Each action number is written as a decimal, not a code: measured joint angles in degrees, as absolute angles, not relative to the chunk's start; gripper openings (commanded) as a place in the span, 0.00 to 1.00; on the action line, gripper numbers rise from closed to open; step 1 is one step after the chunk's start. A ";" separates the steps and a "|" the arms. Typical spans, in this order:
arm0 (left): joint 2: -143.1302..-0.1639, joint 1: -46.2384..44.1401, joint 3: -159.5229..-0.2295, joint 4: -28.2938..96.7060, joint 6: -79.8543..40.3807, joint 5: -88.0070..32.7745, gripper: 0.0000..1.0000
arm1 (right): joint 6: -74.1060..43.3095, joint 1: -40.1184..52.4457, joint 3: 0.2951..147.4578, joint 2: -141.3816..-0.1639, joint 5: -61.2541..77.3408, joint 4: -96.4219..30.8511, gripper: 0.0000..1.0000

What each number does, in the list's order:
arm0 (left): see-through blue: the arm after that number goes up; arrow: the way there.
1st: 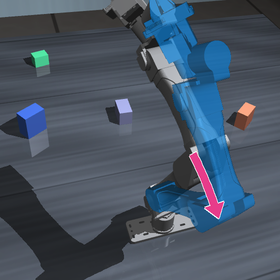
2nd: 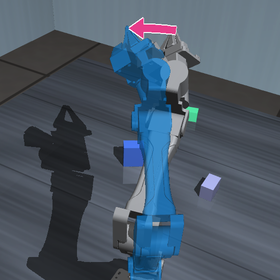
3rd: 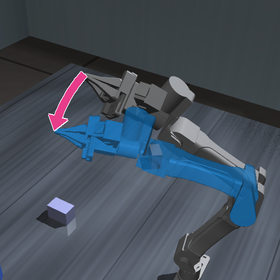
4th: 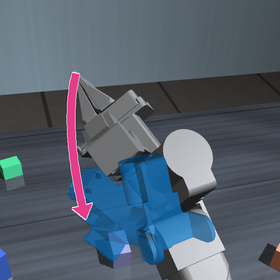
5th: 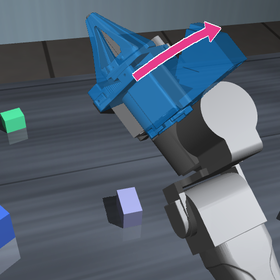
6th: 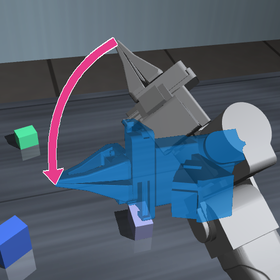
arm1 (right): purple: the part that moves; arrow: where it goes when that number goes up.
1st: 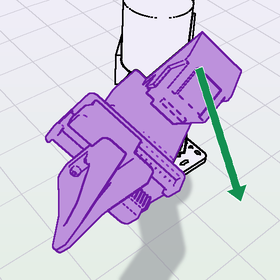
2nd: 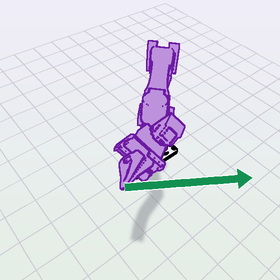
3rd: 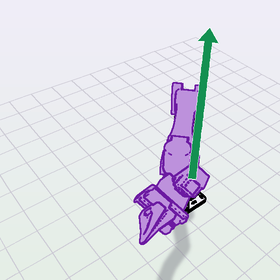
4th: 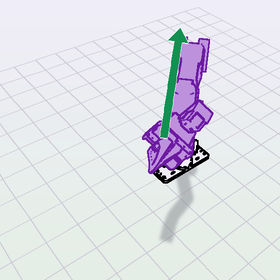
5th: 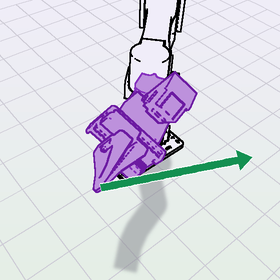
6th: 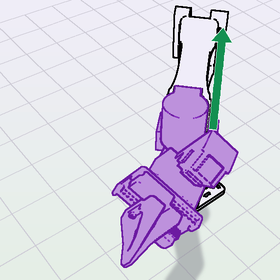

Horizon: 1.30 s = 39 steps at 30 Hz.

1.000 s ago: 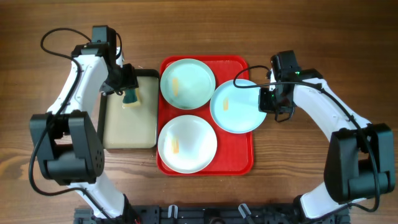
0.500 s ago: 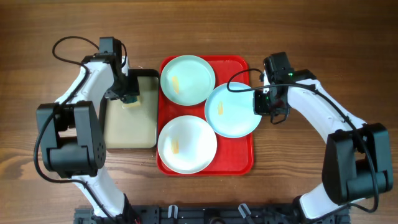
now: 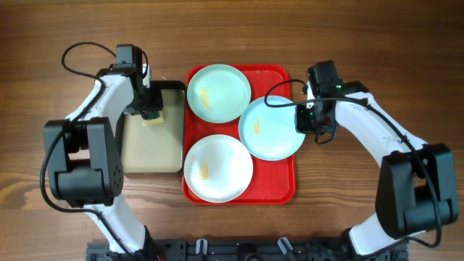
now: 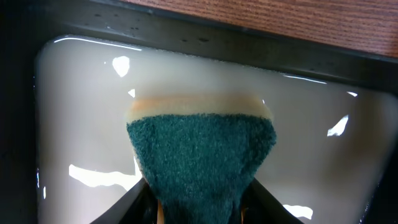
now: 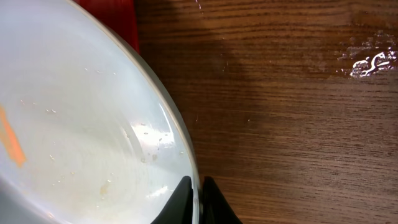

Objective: Clean dirty plates on tray and stack at the side
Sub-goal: 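Grasp the green sponge with the left gripper and dip it in the water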

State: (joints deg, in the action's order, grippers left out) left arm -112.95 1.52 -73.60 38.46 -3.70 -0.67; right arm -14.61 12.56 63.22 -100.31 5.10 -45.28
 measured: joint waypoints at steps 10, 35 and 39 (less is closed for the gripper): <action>-112.92 1.52 -73.60 38.50 -3.73 -0.67 0.40 | -13.80 12.58 63.22 -100.31 5.13 -44.88 0.19; -111.00 1.52 -73.60 39.62 -3.73 -0.67 0.39 | -13.61 12.56 63.22 -100.31 3.75 -43.59 0.06; -111.00 1.52 -73.58 39.57 -3.73 -0.67 0.29 | -13.61 12.56 63.22 -100.31 3.60 -43.59 0.06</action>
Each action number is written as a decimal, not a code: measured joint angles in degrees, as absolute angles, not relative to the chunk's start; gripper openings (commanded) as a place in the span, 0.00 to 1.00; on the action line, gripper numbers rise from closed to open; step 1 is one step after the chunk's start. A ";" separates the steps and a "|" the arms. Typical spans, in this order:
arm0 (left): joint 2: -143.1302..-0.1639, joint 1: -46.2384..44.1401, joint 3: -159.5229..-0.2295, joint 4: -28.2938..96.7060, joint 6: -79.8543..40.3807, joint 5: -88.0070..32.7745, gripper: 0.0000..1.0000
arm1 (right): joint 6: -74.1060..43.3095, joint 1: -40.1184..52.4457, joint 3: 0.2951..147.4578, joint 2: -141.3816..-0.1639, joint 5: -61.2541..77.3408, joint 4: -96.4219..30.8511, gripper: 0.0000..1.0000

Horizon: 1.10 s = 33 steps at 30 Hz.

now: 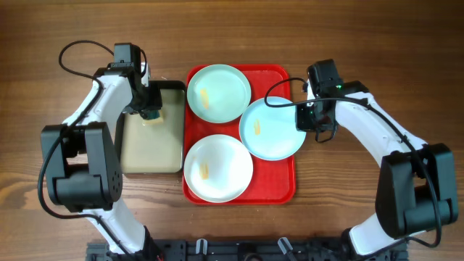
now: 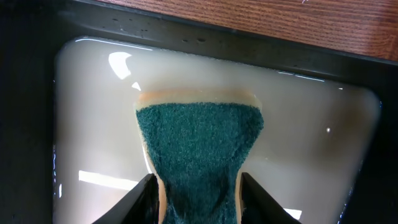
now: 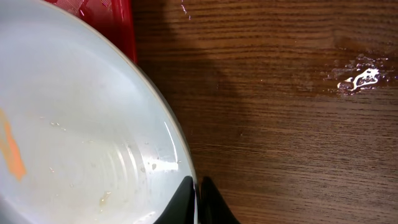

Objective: Clean dirty plates on tray and stack at the side
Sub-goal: 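Grasp the green sponge with the left gripper and dip it in the water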

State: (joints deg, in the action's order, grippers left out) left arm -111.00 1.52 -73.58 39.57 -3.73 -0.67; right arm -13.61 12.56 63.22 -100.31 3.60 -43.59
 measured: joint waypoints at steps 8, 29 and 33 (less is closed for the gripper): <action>-110.96 1.52 -71.40 36.60 -3.70 -0.67 0.04 | -13.61 12.56 63.22 -100.31 3.55 -43.62 0.06; -81.95 1.52 -70.67 40.95 0.19 -3.01 0.04 | -13.61 12.56 63.22 -100.31 3.55 -43.68 0.05; -81.95 1.52 -70.67 40.95 0.21 -3.75 0.04 | -13.58 12.56 63.22 -100.31 3.55 -43.70 0.05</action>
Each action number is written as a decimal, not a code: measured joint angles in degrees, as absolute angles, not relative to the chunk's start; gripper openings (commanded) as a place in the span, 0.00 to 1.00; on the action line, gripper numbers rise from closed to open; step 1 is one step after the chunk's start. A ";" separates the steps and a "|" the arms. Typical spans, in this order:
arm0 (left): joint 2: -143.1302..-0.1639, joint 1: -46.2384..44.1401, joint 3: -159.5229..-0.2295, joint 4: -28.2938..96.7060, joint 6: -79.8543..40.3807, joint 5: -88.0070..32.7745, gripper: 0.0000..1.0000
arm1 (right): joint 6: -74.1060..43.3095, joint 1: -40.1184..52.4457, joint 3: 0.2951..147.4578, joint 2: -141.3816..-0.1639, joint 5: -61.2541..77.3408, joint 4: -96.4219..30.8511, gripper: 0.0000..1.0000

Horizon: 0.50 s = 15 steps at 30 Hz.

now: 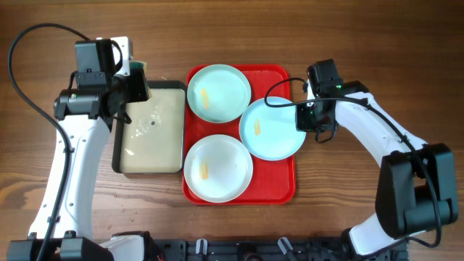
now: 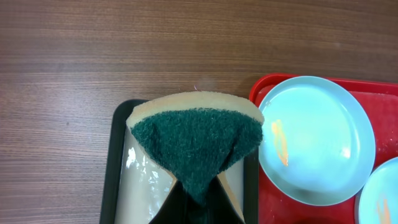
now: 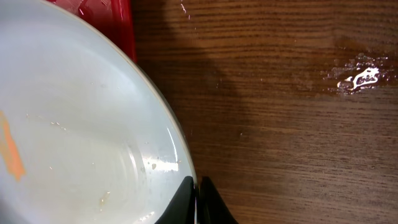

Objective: Clean dirty plates on tray and stack at the side
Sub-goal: 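Grasp the green sponge with the left gripper and dip it in the water, then scrub the top-left plate with the sponge in the left gripper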

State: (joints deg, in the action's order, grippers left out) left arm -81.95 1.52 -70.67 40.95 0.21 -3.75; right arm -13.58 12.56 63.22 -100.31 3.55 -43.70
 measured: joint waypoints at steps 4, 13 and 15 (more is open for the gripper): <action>-81.95 1.52 -70.67 41.41 0.21 -3.99 0.04 | -13.58 12.56 63.22 -100.31 3.57 -43.79 0.05; -81.95 0.56 -70.65 46.39 -0.95 -2.02 0.04 | -13.58 12.56 63.22 -100.31 3.57 -43.81 0.04; -82.13 -0.84 -70.65 46.61 -1.41 -0.36 0.04 | -13.58 12.56 63.22 -100.31 3.57 -43.79 0.04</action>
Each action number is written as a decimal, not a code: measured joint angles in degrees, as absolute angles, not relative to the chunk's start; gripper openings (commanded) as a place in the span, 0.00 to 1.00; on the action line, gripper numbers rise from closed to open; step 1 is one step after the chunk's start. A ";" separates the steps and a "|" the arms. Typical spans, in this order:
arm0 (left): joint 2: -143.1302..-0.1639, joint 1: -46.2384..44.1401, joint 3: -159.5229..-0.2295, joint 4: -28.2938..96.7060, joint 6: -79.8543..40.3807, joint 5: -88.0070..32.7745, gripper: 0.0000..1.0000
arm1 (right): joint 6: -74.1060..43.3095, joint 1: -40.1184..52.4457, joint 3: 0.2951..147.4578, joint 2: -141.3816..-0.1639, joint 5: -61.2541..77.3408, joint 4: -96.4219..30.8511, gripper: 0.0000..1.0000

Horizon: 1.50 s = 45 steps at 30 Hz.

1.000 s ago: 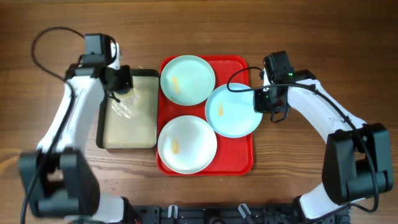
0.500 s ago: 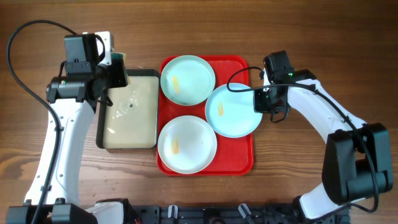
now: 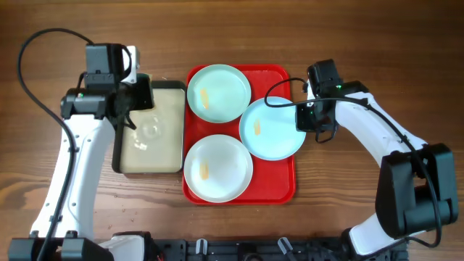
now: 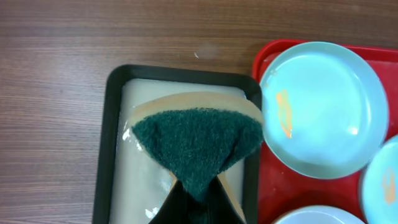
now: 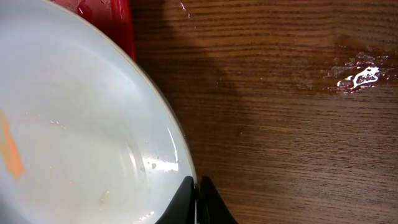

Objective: Clean dirty plates on tray and stack at the side
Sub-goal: 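Scrub the top-left plate with the sponge in the left gripper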

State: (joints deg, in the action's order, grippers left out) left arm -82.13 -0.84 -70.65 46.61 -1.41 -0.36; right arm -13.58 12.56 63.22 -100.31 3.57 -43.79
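Three pale plates with orange smears lie on the red tray (image 3: 283, 185): a far plate (image 3: 219, 93), a near plate (image 3: 217, 168) and a right plate (image 3: 271, 128). My right gripper (image 5: 196, 198) is shut on the right plate's rim (image 5: 177, 140), which overhangs the tray's right edge. My left gripper (image 4: 198, 198) is shut on a green and tan sponge (image 4: 198, 144), held above the far right part of the black basin (image 3: 151, 130) of cloudy water, beside the far plate (image 4: 323, 106).
The black basin stands left of the tray. A wet patch (image 5: 357, 74) shines on the wooden table to the right of the tray. Black cables loop behind both arms.
My left gripper with the sponge has shifted a little to the right and toward the near side, now over the basin's far right part. The right gripper and its plate have not moved.
The left gripper first held the sponge down in the basin's water, and still did at the second moment. By the third it had the sponge raised over the basin's far edge, and now it is nearer the tray. The right gripper stayed shut on the right plate's rim throughout.
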 measured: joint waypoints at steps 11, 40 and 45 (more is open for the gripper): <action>-83.83 -1.78 -70.65 44.34 -11.60 8.32 0.04 | -13.58 12.56 63.22 -100.31 3.57 -43.86 0.04; -88.99 -12.51 -70.65 39.38 -15.46 -14.66 0.04 | -13.58 12.56 63.22 -100.31 3.57 -44.05 0.04; -93.38 -20.73 -70.65 34.94 -19.73 -20.56 0.04 | -13.58 12.56 63.22 -100.31 3.57 -44.03 0.05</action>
